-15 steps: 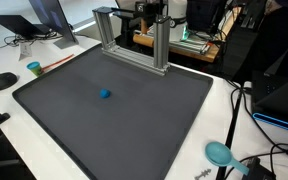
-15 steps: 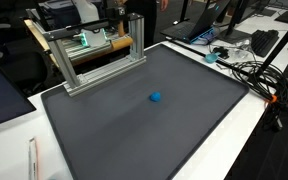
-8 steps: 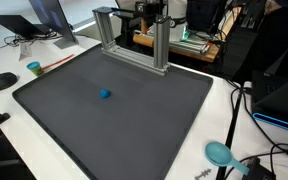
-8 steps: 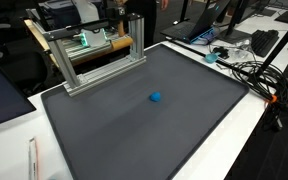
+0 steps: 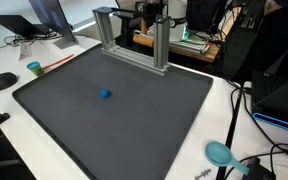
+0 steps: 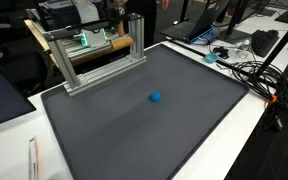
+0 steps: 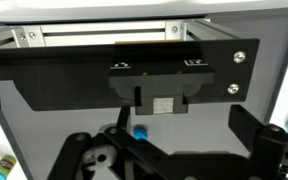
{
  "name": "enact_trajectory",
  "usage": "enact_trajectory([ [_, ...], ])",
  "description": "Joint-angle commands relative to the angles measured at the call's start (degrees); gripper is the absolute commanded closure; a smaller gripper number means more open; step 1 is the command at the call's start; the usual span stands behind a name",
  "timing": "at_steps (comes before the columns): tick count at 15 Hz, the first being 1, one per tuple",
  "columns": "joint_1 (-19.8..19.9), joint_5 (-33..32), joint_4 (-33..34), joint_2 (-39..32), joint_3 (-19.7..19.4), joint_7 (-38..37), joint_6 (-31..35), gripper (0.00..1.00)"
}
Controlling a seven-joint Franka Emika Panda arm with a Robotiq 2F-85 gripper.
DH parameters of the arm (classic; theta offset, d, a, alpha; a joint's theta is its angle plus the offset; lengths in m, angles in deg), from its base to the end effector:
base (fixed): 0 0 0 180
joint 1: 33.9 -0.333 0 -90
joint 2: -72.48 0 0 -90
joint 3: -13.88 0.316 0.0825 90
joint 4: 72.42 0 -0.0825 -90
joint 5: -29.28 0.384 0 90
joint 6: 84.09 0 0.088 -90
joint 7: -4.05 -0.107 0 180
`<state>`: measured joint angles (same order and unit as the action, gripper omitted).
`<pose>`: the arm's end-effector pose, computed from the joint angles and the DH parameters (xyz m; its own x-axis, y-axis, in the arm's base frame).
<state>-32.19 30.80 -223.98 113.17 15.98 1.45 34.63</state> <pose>0.3466 0.0040 0.4725 0.9891 -0.0569 0.1362 -0.0564 -0.9984 -0.0071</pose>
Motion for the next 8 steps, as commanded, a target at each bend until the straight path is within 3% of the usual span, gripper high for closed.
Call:
enact_trajectory([
  [1, 0.19, -2.18, -1.65, -0.27, 0.82, -1.14, 3.62, 0.00],
  [8, 1.04, -6.21, -3.05, -1.24, 2.55, -2.53, 4.56, 0.00],
])
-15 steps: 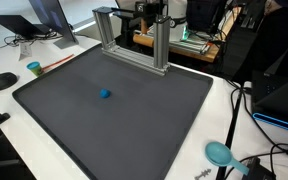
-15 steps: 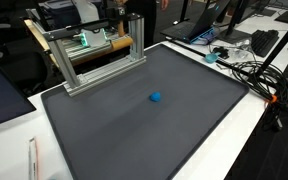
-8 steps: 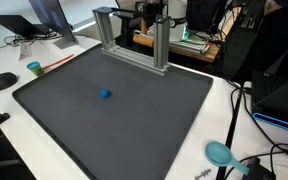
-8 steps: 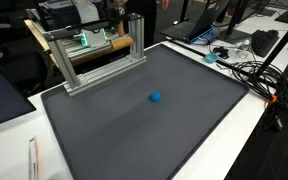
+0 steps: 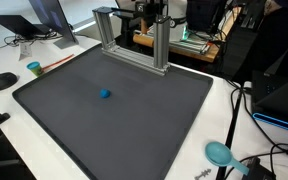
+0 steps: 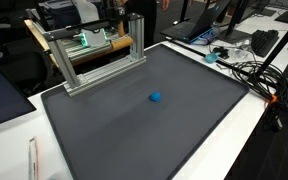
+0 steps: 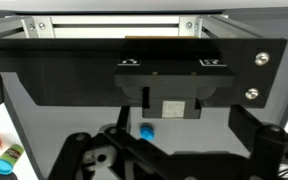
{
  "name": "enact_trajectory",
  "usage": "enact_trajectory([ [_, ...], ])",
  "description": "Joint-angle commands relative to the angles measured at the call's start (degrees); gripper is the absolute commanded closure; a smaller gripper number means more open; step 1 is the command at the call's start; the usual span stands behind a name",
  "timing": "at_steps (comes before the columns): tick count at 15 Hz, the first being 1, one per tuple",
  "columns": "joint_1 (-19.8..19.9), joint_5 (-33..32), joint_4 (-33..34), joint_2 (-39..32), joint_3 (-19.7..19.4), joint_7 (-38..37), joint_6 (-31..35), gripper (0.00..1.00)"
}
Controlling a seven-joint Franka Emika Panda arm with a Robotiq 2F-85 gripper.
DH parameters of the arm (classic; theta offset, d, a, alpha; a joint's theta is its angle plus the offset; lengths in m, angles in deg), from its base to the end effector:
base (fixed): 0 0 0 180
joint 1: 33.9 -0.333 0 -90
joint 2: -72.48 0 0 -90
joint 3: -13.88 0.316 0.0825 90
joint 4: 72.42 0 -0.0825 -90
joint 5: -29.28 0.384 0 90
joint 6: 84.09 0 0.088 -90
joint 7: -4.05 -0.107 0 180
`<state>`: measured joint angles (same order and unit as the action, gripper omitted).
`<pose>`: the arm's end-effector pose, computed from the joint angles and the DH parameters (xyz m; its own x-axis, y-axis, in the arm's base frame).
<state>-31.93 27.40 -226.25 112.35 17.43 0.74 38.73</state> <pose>0.3486 0.0081 0.4553 0.9876 -0.0208 0.1558 -0.0306 -0.9977 0.0607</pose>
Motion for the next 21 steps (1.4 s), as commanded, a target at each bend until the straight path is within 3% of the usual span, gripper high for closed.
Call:
enact_trajectory([
  [1, 0.73, -3.16, -0.91, -0.55, 1.15, -1.96, 0.10, 0.00],
  [20, 0.30, -4.20, -0.18, -4.29, 0.70, -1.87, -3.00, 0.00],
  [21, 0.28, -4.18, -0.16, -4.32, 0.65, -1.79, -2.96, 0.05],
])
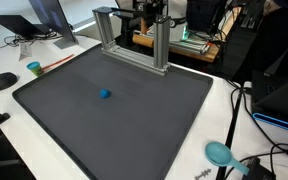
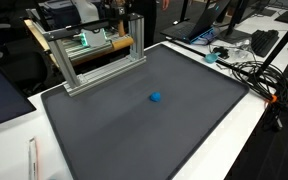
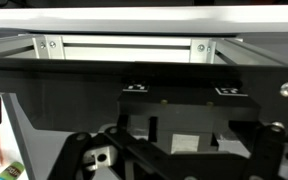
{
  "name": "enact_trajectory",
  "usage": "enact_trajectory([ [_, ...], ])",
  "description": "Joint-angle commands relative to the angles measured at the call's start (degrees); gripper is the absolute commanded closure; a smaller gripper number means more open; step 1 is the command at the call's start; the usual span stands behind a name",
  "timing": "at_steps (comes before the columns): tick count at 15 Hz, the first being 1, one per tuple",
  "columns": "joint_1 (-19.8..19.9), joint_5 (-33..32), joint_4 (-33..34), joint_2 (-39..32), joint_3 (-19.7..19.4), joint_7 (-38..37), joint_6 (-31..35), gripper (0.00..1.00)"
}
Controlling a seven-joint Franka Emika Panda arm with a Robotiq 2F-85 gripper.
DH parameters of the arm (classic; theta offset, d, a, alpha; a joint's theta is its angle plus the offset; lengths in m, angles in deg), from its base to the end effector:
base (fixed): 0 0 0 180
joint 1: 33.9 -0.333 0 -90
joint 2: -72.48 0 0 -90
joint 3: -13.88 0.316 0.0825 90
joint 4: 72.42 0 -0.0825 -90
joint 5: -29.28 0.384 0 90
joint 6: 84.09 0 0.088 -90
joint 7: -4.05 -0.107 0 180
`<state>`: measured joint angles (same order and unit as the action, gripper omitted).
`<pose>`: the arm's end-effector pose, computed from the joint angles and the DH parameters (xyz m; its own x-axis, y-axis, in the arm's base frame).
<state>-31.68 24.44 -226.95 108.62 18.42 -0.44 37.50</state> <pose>0.3512 0.0094 0.4246 0.9982 -0.0059 0.0599 -0.0129 -0.9931 0.1163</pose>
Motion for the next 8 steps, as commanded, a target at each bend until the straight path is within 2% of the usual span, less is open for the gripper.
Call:
enact_trajectory([
  [1, 0.00, -1.16, 0.56, -0.63, -0.38, -0.57, -1.63, 0.26],
  [3, -0.01, -1.22, 0.60, -0.77, -0.33, -0.62, -1.50, 0.32],
  [8, -0.49, -0.99, 0.90, -1.06, -0.21, -0.59, -1.47, 0.66],
])
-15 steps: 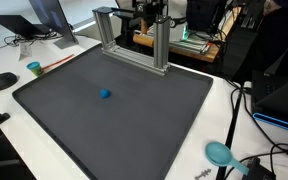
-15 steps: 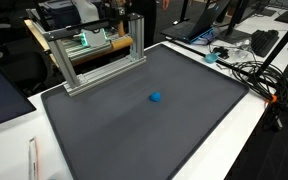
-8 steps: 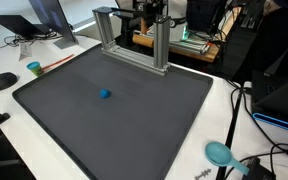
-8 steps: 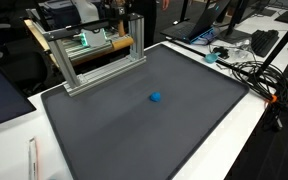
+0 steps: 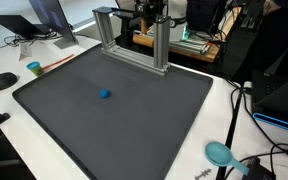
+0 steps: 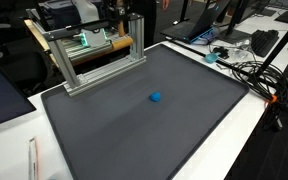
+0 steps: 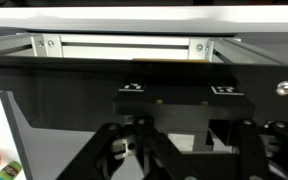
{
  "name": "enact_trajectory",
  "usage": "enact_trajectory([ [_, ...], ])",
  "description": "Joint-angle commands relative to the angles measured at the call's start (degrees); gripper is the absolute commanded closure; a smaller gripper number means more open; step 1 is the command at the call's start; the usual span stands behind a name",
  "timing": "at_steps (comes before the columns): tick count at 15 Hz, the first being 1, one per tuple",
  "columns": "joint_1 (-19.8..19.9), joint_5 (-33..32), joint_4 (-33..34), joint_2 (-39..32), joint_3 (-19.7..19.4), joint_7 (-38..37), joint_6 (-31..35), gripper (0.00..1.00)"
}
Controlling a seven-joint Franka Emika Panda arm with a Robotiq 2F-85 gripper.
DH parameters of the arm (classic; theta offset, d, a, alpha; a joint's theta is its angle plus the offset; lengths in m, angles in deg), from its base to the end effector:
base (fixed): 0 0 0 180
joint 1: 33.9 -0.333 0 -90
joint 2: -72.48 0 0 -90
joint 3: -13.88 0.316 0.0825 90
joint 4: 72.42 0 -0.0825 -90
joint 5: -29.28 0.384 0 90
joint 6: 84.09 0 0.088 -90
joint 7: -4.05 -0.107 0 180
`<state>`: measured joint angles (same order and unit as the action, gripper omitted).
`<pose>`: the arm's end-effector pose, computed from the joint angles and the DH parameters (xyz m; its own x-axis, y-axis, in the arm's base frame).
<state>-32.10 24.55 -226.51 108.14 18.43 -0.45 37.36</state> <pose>0.3533 0.0122 0.4250 0.9984 0.0004 0.0567 -0.0061 -0.9934 0.1144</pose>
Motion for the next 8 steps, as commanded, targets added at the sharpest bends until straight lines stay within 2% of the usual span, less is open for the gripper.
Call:
enact_trajectory([
  [1, -0.13, -1.23, 0.57, -0.61, -0.21, -0.60, -1.49, 0.71],
  [4, -0.09, -1.16, 1.07, -0.59, -0.36, -0.54, -1.98, 0.77],
  [8, -0.14, -0.85, 1.82, -0.95, -0.88, 0.05, -2.20, 0.77],
])
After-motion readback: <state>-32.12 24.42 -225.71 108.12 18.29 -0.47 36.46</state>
